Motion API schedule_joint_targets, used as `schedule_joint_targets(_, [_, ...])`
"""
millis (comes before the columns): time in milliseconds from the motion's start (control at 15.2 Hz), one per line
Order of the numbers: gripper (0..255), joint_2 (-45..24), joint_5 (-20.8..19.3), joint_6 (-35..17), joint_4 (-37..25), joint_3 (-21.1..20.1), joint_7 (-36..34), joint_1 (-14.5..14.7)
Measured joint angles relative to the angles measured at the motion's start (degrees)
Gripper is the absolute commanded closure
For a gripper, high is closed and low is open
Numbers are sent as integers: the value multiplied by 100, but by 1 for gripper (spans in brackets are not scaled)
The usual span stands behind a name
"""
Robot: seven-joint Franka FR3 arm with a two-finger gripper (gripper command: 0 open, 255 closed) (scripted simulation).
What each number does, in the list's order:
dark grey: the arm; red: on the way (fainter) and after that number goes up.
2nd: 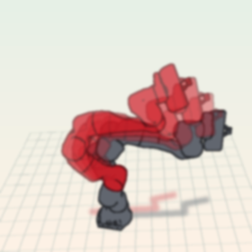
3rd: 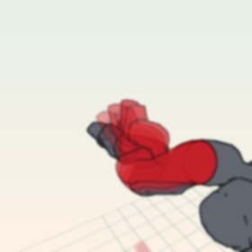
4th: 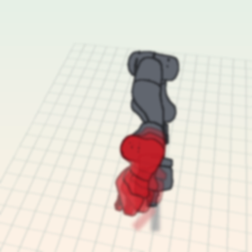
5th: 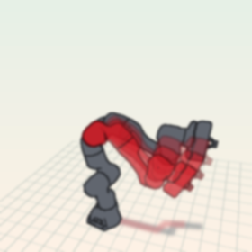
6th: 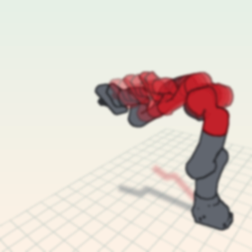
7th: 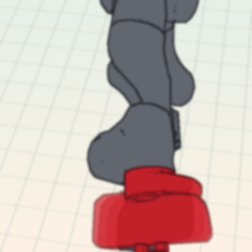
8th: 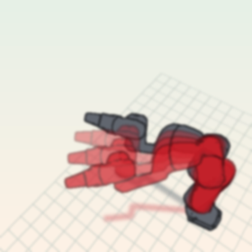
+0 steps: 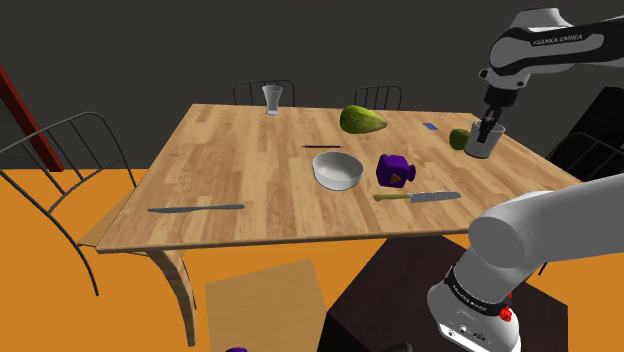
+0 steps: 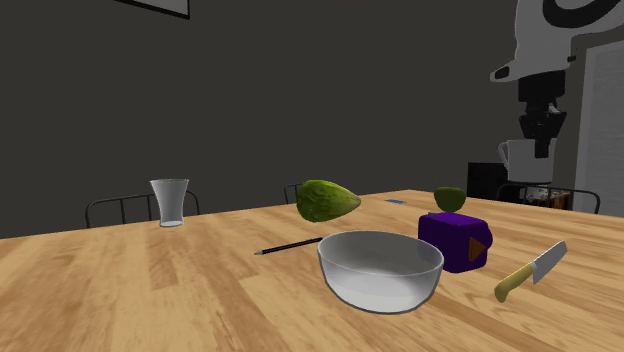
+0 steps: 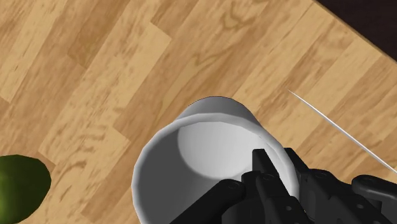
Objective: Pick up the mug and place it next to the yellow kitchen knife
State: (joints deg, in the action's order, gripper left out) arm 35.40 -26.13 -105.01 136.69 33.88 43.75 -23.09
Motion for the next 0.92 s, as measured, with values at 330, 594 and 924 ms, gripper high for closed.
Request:
schedule_joint_targets(330, [255, -63, -95, -383, 316, 134, -39, -25])
schedule_joint_targets(594, [255, -172, -158, -712, 536, 250, -78, -21])
schedule_joint_targets(924, [255, -337, -246, -1162, 821, 409, -129, -17])
